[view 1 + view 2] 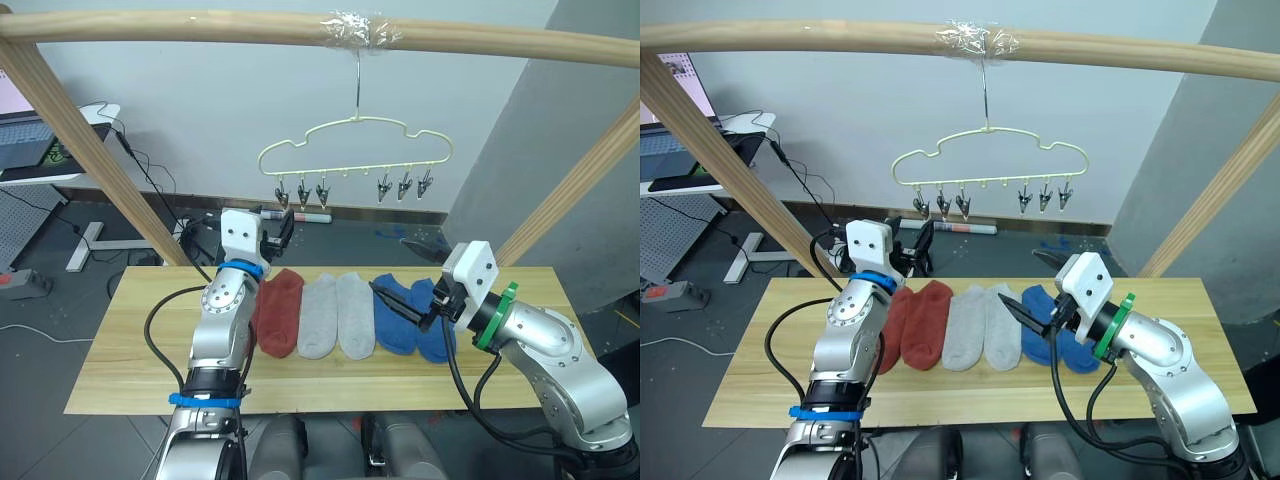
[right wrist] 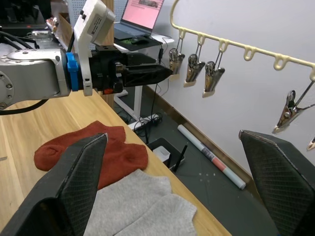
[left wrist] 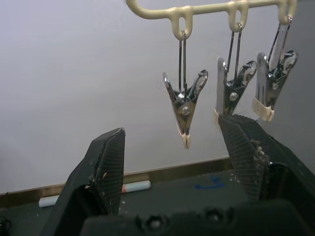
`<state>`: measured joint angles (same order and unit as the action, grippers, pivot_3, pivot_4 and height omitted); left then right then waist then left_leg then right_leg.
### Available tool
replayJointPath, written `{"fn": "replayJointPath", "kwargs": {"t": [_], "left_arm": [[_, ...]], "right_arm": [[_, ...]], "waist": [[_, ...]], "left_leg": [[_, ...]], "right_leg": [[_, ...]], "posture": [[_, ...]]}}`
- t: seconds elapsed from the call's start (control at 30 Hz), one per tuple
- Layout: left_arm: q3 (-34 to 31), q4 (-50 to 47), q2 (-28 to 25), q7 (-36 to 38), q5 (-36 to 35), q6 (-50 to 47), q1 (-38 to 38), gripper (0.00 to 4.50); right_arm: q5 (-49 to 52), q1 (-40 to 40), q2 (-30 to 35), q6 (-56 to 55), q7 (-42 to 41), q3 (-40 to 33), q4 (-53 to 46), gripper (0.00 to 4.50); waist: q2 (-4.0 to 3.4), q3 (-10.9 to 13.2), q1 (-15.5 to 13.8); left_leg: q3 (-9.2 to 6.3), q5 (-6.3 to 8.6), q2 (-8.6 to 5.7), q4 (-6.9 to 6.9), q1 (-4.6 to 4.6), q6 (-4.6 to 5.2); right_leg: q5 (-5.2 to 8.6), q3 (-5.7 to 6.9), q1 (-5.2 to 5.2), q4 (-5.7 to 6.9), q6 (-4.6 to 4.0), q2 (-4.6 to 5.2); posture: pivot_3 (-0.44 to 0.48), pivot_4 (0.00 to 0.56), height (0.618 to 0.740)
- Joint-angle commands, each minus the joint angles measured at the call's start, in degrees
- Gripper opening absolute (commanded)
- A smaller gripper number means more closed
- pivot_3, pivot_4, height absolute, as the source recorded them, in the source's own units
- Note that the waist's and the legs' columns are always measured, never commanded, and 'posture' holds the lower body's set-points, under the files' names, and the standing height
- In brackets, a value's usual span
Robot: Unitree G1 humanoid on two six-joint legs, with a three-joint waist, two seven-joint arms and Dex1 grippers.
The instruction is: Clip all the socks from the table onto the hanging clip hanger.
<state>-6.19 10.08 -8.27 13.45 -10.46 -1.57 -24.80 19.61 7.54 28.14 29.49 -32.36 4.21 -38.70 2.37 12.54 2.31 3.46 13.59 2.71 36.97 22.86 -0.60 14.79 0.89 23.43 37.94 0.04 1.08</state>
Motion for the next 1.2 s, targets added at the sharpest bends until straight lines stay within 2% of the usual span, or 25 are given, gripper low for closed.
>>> {"fn": "replayJointPath", "kwargs": {"t": [0.03,0.3,0.67,0.97,1.2], "left_arm": [[0.1,0.4,0.9,-1.0,0.8,4.0,-2.7,3.34],[-1.1,2.5,1.8,-3.3,0.3,5.9,-5.7,3.34],[-1.3,2.8,2.2,-5.7,1.1,6.6,-6.2,3.34],[-0.5,-3.7,3.5,-3.0,-2.1,6.2,-2.2,3.34],[-0.4,-7.8,2.9,-6.0,0.3,3.1,1.3,3.34]], "right_arm": [[1.2,1.2,-0.4,0.3,0.5,0.1,-2.7,4.50],[1.2,1.4,-0.5,0.5,0.5,-0.2,-2.7,4.50],[1.3,1.5,-0.3,0.2,0.2,-0.6,-1.9,4.50],[1.0,0.8,0.0,0.0,0.0,-0.5,-2.4,4.50],[1.6,1.2,-0.2,0.2,-0.2,-0.5,-2.7,4.50]], "waist": [[0.02,0.3,0.1],[0.06,0.7,1.0],[0.14,1.6,1.2],[0.12,2.0,1.2],[0.12,2.0,1.2]], "left_leg": [[0.00,0.00,0.00,0.01,0.00,0.00],[0.01,0.00,-0.01,-0.02,0.08,-0.01],[0.02,0.00,0.00,-0.03,0.09,-0.01],[0.03,0.01,0.00,-0.06,0.14,-0.03],[0.05,0.01,0.00,-0.06,0.13,-0.03]], "right_leg": [[-0.01,0.00,0.00,0.00,0.02,0.00],[0.01,0.01,0.04,-0.06,0.08,0.01],[0.01,0.01,0.08,-0.06,0.09,0.02],[0.02,0.01,0.13,-0.08,0.11,0.04],[0.03,-0.01,0.15,-0.09,0.13,0.04]], "posture": [[-0.189,0.263,0.740],[-0.196,0.267,0.740],[-0.195,0.271,0.740],[-0.195,0.270,0.740],[-0.194,0.270,0.740]]}}
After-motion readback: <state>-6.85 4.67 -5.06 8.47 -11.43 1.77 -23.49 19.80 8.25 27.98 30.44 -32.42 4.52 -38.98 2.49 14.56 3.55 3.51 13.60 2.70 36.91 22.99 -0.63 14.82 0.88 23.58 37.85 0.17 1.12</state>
